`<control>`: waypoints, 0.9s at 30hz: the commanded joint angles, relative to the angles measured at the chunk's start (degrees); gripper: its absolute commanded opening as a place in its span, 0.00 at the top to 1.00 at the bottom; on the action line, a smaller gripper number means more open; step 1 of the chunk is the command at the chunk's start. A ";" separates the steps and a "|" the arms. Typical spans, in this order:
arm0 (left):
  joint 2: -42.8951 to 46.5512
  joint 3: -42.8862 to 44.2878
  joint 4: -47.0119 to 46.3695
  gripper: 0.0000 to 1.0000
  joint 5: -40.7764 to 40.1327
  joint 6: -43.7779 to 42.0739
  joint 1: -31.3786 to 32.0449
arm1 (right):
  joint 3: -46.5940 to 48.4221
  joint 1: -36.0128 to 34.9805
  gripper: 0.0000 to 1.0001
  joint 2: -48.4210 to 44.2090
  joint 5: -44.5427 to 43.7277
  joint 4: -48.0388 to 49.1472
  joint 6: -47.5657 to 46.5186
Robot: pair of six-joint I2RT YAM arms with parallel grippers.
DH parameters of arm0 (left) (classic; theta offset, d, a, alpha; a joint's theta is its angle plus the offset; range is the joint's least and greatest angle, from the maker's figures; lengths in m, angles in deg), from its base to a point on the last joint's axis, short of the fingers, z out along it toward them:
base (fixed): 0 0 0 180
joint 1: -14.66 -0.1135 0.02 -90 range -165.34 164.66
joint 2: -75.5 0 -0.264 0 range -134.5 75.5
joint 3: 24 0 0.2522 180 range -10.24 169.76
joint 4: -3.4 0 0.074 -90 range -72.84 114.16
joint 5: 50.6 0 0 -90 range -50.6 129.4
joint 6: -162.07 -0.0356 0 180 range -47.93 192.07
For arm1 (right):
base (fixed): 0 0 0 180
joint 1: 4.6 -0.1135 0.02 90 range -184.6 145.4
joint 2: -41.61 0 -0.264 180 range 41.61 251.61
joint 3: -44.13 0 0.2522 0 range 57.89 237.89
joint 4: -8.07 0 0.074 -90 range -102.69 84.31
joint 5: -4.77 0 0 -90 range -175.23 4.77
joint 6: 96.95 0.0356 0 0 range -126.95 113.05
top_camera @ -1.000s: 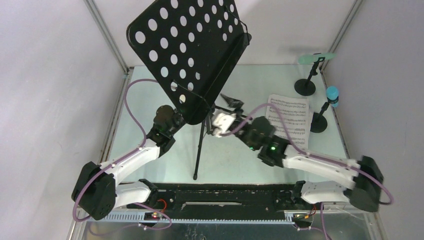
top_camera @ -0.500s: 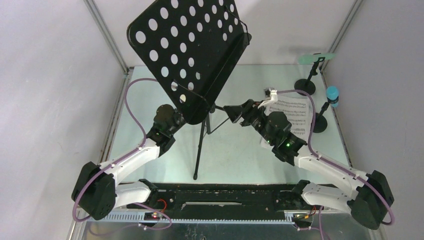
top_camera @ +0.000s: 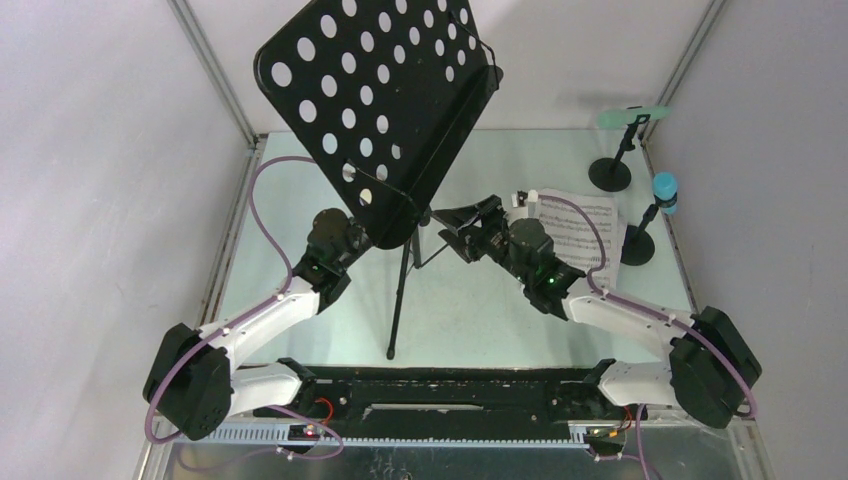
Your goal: Pack up the instrument practice props
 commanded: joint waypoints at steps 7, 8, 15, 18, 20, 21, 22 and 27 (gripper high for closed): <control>-2.87 0.35 11.01 1.00 4.95 3.97 1.55 | -0.30 0.28 0.35 5.95 1.39 10.49 8.85; -2.87 0.35 11.06 1.00 4.96 3.86 1.55 | -0.25 0.30 0.36 6.49 1.42 10.99 9.15; -3.01 0.26 11.03 1.00 4.99 3.83 1.55 | -0.22 0.48 0.46 9.37 4.11 14.09 10.03; -3.05 0.26 11.01 1.00 5.06 3.85 1.54 | -0.21 0.48 0.51 9.66 3.81 14.14 9.76; -3.05 0.26 11.02 1.00 5.04 3.79 1.55 | -0.21 0.48 0.56 9.75 3.47 14.22 9.49; -3.09 0.26 11.01 1.00 5.12 3.75 1.55 | -0.21 0.48 0.59 9.80 3.34 14.23 9.27; -3.13 0.26 11.06 1.00 5.13 3.74 1.55 | -0.21 0.53 0.62 9.88 3.28 14.30 9.12; -3.22 0.39 11.01 1.00 5.17 3.75 1.55 | -0.20 0.81 0.71 11.30 4.45 15.50 9.27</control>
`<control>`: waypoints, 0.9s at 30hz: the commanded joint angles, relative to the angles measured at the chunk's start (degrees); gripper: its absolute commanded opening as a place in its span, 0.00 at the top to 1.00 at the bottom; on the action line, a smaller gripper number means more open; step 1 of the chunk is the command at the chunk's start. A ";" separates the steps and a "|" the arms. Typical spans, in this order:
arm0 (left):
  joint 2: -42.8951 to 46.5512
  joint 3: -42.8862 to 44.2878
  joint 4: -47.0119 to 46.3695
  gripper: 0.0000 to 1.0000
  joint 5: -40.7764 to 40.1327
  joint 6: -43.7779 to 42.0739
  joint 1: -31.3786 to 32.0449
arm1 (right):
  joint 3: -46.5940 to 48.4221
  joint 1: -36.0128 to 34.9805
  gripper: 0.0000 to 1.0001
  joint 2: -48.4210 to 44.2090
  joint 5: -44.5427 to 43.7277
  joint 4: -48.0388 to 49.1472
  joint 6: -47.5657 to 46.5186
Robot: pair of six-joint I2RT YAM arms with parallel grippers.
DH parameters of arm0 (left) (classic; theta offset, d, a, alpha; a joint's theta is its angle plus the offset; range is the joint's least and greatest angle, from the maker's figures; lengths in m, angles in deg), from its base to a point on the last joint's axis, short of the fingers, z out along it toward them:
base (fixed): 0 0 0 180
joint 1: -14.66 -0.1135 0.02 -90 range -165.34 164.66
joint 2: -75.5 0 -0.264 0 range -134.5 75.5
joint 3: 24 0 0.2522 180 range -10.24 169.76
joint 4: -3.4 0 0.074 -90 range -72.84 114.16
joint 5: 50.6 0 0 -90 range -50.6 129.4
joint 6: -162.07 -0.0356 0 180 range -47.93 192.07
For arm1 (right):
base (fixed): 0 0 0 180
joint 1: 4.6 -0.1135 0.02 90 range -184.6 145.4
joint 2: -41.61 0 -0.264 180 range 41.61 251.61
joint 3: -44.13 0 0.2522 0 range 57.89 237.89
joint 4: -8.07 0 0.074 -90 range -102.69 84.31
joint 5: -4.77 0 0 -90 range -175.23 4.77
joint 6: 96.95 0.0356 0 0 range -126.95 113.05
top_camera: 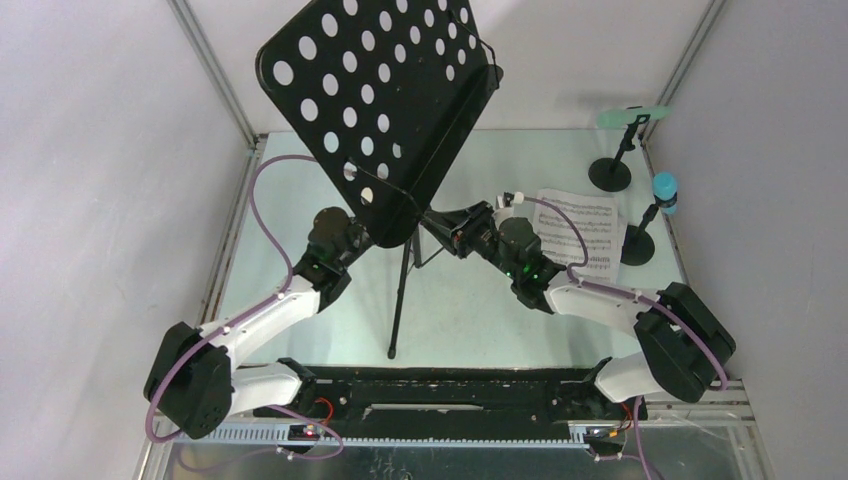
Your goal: Pack up the instrument practice props
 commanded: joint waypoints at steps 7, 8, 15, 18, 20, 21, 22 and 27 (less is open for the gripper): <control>-3.24 0.06 10.54 1.00 5.81 3.83 1.61 | 2.72 0.88 1.00 3.26 5.03 4.75 -10.27; -3.35 0.10 10.53 1.00 6.08 3.79 1.63 | 4.48 0.92 1.00 3.55 6.77 3.39 -14.88; -3.28 0.09 10.58 1.00 6.38 3.52 1.81 | 10.24 0.91 1.00 5.76 20.86 1.95 -40.56; -3.32 0.09 10.63 1.00 6.04 3.43 1.81 | 10.74 0.62 1.00 5.49 24.99 0.95 -51.26; -3.44 -0.03 10.75 1.00 6.18 3.16 1.81 | 10.77 0.19 1.00 4.63 27.34 0.05 -58.74; -3.45 -0.05 10.75 1.00 6.20 3.09 1.81 | 10.86 -0.07 1.00 3.89 28.59 -0.77 -62.22; -3.39 -0.08 10.81 1.00 6.15 3.01 1.81 | 10.94 -0.42 1.00 3.10 29.59 -1.72 -65.94; -3.97 -0.01 10.80 1.00 6.36 3.08 1.81 | 11.11 -5.01 1.00 -1.12 24.97 -9.27 -93.99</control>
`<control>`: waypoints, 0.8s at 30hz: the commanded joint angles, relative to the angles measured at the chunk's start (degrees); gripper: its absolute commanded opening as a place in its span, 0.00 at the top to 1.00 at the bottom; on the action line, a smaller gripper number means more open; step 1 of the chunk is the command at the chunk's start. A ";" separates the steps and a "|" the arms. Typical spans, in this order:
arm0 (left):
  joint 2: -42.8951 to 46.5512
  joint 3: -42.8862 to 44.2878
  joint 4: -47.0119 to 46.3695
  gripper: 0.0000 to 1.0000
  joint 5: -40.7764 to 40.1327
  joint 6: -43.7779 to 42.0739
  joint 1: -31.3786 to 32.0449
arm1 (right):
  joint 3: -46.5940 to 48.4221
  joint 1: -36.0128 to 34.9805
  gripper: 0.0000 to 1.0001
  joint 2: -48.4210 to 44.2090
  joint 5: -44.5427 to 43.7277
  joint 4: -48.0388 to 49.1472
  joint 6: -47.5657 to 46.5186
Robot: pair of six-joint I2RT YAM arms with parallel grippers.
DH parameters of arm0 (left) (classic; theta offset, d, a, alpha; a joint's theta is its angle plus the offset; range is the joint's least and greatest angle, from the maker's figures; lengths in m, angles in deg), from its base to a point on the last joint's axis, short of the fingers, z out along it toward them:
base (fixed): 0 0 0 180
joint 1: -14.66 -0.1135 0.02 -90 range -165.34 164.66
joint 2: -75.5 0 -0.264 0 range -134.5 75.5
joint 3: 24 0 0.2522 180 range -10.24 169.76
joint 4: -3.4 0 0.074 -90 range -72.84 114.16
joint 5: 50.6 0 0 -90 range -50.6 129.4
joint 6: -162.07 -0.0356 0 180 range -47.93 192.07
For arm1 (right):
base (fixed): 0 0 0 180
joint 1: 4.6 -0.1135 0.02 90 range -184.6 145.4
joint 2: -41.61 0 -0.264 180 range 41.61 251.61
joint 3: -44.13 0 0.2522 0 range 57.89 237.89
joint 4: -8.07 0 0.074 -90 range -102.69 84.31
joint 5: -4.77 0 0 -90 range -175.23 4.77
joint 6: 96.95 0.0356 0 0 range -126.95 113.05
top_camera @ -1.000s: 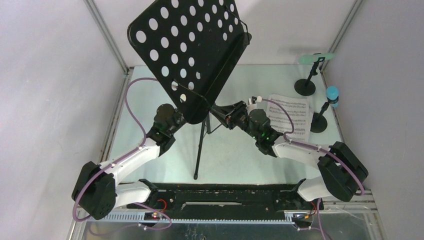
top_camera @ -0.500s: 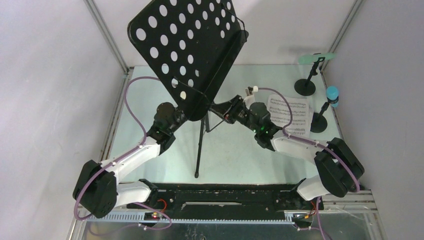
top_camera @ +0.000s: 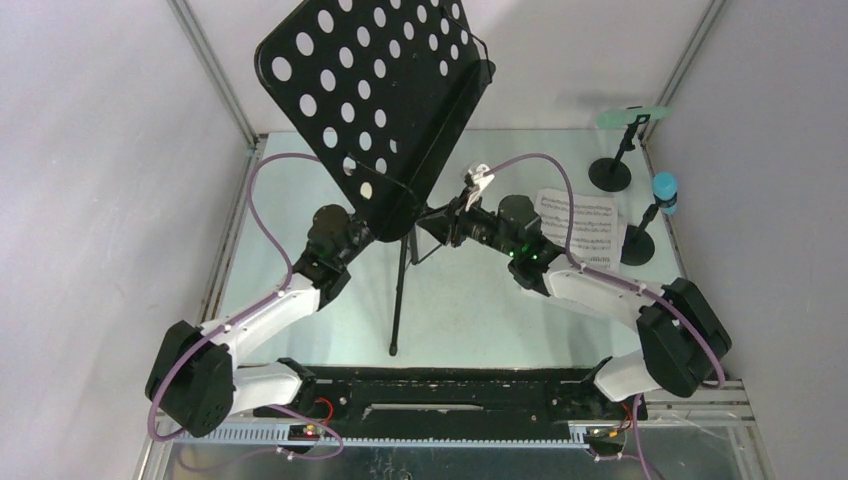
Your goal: Pack up the instrument practice props
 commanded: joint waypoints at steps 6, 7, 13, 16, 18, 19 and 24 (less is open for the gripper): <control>-3.32 -0.61 10.65 1.00 8.16 3.56 2.64 | 3.91 -13.88 1.00 -5.35 -11.45 -11.38 -47.00; -3.36 -0.59 10.60 1.00 8.10 3.56 2.64 | 3.92 -14.01 1.00 -5.71 -13.14 -11.25 -47.54; -3.24 -0.74 10.58 1.00 7.90 3.65 2.64 | 0.10 -17.87 0.96 -6.69 -30.01 -4.80 -60.75; -3.03 -0.91 10.71 1.00 7.59 3.56 2.64 | -1.00 -18.24 0.73 -8.00 -35.12 -3.55 -59.35; -2.94 -0.92 10.83 1.00 7.30 3.63 2.64 | -2.04 -18.13 0.54 -10.33 -35.21 -4.25 -55.73; -2.93 -0.84 10.98 1.00 7.22 3.65 2.64 | -2.65 -18.11 0.44 -11.32 -35.21 -4.19 -53.44; -2.92 -0.52 11.77 1.00 6.87 3.49 2.62 | -4.93 -17.19 0.29 -16.22 -34.99 -5.78 -34.38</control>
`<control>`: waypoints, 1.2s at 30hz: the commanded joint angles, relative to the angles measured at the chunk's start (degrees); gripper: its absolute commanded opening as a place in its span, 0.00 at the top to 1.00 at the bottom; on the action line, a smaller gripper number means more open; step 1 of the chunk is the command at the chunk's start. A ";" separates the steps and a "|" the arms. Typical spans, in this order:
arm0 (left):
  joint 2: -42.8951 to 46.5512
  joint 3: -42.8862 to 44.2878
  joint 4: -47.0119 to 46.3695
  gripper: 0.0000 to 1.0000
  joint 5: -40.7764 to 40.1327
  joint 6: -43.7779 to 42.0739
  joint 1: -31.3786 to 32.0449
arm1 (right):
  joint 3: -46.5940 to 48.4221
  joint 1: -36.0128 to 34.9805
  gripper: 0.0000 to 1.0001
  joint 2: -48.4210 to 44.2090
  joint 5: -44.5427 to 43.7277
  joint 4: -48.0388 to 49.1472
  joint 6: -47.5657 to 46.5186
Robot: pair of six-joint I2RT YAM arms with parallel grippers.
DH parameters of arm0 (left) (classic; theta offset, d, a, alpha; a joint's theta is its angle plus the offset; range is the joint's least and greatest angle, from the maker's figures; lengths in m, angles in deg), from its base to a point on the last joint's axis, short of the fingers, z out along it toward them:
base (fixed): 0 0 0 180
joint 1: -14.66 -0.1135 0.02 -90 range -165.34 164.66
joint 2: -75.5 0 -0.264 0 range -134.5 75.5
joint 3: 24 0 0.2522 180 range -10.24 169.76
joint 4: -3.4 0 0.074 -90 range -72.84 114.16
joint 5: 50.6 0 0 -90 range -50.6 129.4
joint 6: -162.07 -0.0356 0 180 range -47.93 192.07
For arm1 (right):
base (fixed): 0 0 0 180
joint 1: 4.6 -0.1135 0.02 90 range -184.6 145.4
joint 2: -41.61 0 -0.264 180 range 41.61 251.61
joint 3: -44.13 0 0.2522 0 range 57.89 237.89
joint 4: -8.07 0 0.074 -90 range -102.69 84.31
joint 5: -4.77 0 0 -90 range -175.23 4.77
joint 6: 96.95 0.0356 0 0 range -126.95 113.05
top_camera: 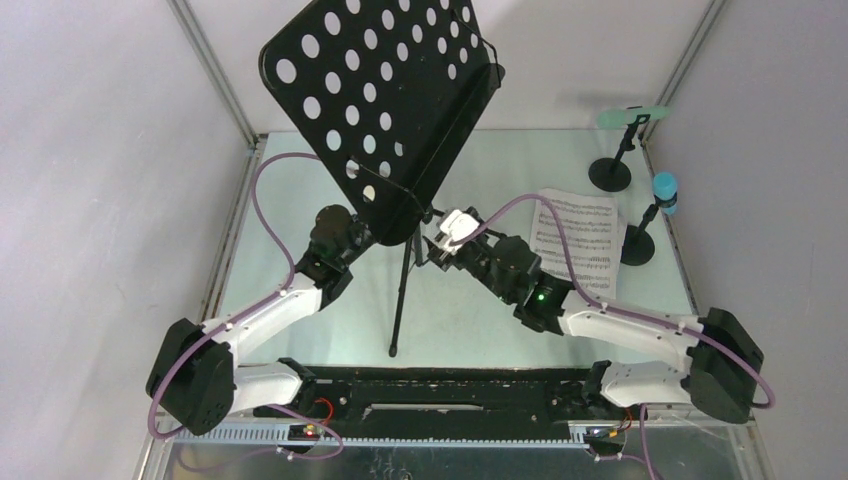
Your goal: Pack up the instrument practice props
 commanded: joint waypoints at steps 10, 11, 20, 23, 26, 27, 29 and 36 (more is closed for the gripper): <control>-2.66 -0.44 12.28 1.00 4.70 3.52 1.80 | -0.18 9.93 0.41 -8.13 -0.46 -14.03 82.48; -2.68 -0.37 12.26 1.00 4.70 3.60 1.81 | -0.16 11.31 0.41 -7.03 2.99 -14.35 87.46; -2.34 -0.68 12.47 1.00 4.51 3.56 1.80 | -0.13 14.76 0.29 0.56 15.25 -3.42 104.56; -2.52 -0.75 12.55 1.00 4.52 3.54 1.80 | -0.21 15.42 0.29 2.82 17.62 -0.26 108.13; -2.51 -0.61 12.55 1.00 4.62 3.54 1.81 | -0.16 15.79 0.31 4.65 18.78 1.67 110.12; -2.47 -0.53 12.56 1.00 4.66 3.54 1.81 | -0.13 15.85 0.32 5.10 18.76 2.12 110.36; -2.42 -0.44 12.60 1.00 4.73 3.54 1.81 | -0.14 15.86 0.34 5.60 18.40 2.53 110.69; -2.25 -0.61 12.86 1.00 4.69 3.28 1.80 | -0.17 16.36 0.39 6.40 17.32 2.53 111.40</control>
